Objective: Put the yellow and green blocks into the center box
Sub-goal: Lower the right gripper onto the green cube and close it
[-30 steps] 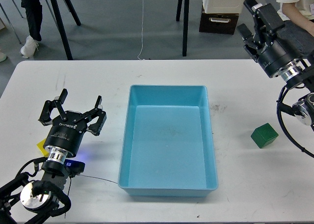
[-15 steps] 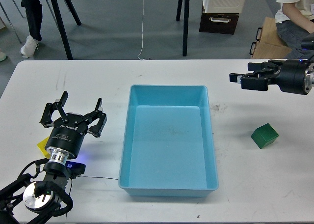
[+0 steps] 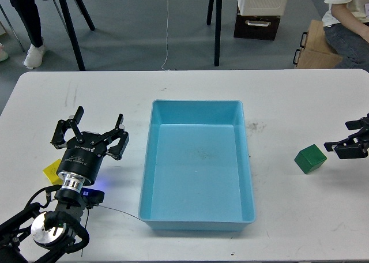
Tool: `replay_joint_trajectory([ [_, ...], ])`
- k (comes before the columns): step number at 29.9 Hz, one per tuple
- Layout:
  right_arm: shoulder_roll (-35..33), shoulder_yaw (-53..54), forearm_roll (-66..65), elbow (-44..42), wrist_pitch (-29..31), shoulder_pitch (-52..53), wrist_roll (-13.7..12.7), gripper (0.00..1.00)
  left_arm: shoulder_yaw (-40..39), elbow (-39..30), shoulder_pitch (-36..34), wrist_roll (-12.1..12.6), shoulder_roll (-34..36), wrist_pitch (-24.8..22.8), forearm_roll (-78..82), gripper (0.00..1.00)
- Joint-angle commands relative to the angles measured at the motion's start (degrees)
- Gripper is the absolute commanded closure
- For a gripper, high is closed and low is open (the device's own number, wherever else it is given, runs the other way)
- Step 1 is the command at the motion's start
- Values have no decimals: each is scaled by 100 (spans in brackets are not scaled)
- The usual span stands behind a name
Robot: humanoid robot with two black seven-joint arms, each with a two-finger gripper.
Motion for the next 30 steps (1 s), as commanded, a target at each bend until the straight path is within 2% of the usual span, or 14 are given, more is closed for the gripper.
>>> replay_joint_trajectory([
  [1,89,-5,27,-131,552,-10,0,2,-9,28,-7,0,-9,0,0,0],
  [10,994,-22,142,-385,965,-36,0,3,-1,107,-16,0,-88,-9,9,0],
  [15,1117,-31,142,-412,1124,-1,0,3,-1,168,-16,0,-158,-18,9,0],
  [30,1601,-31,142,-834,1045,-106,0,5,-1,239,-7,0,-202,-18,9,0],
])
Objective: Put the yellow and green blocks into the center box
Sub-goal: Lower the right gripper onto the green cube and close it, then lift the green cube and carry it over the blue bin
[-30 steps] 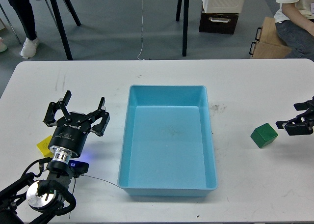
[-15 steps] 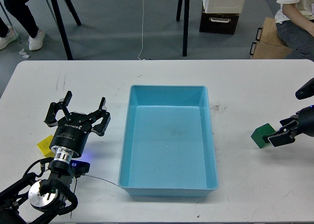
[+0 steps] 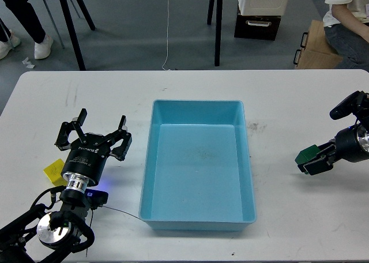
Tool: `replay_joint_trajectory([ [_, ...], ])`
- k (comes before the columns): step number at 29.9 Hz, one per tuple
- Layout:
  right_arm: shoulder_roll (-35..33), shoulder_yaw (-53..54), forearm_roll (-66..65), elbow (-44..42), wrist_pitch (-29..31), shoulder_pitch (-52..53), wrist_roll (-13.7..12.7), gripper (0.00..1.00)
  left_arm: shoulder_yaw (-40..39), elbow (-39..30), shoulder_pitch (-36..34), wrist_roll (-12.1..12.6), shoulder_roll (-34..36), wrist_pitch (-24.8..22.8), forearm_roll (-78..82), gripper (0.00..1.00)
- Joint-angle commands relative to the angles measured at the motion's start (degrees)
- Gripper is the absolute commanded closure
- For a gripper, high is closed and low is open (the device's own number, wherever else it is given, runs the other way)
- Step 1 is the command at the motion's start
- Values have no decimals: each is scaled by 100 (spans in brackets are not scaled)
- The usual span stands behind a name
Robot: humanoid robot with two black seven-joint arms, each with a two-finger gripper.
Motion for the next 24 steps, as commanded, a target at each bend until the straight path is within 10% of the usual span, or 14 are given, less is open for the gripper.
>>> replay_joint_trajectory([
  [1,93,7,0,-117,-30,-10,0,5,0,68,1,0,4,2,0,0],
  [24,348,-133,-369,-311,-215,-72,0,51,0,85,1,0,22,-16,0,0],
])
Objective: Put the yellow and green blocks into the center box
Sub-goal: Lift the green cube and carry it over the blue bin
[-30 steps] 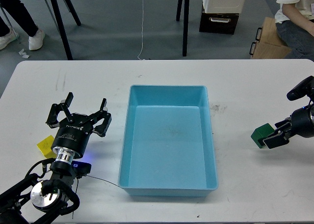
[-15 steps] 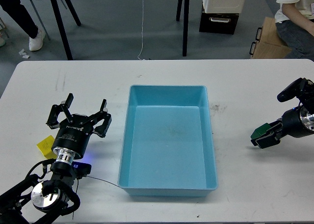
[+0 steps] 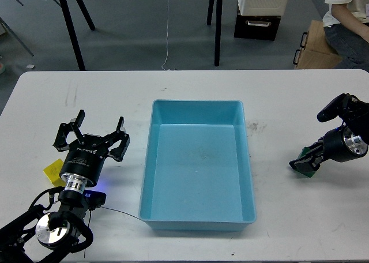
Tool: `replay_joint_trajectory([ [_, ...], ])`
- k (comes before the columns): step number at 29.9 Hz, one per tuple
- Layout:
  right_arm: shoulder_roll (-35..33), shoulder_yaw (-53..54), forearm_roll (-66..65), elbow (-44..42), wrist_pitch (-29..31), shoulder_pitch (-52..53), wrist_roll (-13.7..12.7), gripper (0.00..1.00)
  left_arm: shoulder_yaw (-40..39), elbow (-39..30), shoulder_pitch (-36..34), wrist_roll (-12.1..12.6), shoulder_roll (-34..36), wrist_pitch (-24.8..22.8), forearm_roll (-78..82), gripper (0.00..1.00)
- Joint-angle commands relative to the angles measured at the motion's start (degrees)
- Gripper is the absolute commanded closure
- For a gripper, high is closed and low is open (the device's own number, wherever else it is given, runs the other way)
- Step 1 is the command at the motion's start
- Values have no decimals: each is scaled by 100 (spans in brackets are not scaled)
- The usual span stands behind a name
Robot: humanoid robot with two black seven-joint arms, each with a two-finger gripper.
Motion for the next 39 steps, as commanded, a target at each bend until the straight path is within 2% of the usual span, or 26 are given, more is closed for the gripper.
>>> replay_joint_trajectory([
  [1,-21,-76,-268,10,4,17,0,58,0,0,0,0,-6,6,0,0],
  [4,-39,-68,-506,10,4,43,0,79,0,0,0,0,-6,6,0,0],
  [6,-39,-68,-541,10,4,113,0,90,0,0,0,0,-6,6,0,0],
  [9,-48,-68,-550,19,-22,420,0,100,0,0,0,0,-6,6,0,0],
  [18,197,-111,-454,89,-101,2177,0,100,-9,0,-26,0,20,15,0,0],
  [23,1023,-866,-383,203,-92,3276,0,100,-26,0,-26,0,29,15,0,0],
  [27,1998,-1333,55,221,-92,3786,0,100,-61,0,-44,0,38,24,0,0],
  [33,3290,-1649,294,37,-66,3910,0,100,-70,0,-79,0,46,24,0,0],
  [39,4030,-1975,425,-174,-66,3787,0,100,-88,0,-88,0,55,24,0,0],
])
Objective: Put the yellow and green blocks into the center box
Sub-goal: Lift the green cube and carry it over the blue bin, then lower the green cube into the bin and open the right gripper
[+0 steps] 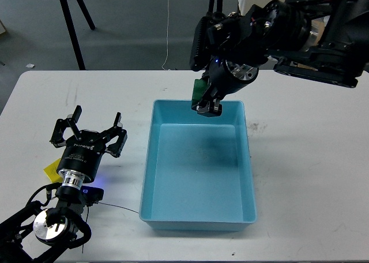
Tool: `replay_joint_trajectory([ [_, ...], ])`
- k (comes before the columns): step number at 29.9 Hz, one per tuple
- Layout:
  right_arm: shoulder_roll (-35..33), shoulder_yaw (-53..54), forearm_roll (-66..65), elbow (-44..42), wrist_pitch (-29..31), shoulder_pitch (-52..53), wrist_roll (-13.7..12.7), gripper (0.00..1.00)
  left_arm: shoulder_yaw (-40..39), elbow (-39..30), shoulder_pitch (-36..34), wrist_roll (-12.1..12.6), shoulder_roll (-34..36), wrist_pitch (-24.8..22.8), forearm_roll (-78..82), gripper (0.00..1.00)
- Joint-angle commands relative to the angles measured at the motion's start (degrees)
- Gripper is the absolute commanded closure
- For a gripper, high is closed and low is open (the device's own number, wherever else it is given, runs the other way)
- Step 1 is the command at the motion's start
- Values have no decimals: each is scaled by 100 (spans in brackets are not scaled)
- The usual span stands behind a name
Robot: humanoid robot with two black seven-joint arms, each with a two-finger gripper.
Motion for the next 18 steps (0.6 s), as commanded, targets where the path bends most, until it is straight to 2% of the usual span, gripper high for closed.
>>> replay_joint_trajectory([
  [1,284,-170,160,-81,0,-52,0,99,-5,0,-11,0,5,8,0,0],
  [13,284,-452,301,-213,17,-711,0,97,-58,8,-38,0,92,8,-9,0],
  [18,284,-461,425,-300,26,-799,0,90,-93,35,-38,0,154,8,-9,0],
])
